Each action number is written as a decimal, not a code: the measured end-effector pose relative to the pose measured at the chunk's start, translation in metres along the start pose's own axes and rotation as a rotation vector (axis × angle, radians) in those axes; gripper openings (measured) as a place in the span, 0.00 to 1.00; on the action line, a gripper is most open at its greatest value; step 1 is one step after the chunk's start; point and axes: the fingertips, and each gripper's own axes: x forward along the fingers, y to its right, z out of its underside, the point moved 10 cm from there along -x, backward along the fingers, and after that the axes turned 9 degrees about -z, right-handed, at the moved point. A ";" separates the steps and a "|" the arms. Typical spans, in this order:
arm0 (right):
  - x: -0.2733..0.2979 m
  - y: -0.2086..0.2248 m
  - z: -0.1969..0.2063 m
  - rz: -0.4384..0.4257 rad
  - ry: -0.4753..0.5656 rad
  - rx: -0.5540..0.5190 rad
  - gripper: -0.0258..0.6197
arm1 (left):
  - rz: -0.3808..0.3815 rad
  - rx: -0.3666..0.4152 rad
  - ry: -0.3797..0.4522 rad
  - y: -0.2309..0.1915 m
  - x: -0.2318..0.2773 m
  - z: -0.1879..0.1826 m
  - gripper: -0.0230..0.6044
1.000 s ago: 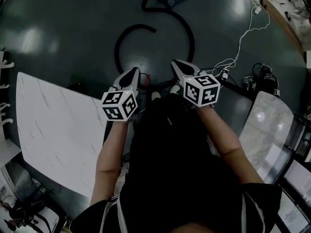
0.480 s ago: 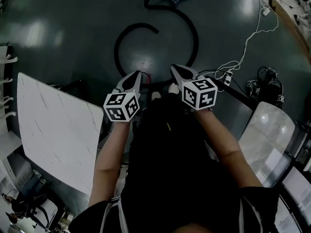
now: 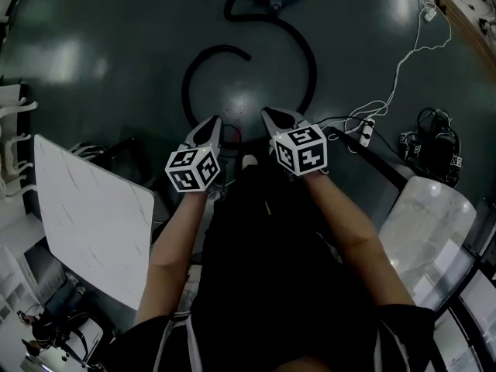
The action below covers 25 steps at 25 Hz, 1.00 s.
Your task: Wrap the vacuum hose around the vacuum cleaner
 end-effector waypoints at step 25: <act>0.053 0.082 -0.060 0.067 -0.059 -0.047 0.04 | 0.044 0.092 -0.006 -0.017 0.107 -0.074 0.05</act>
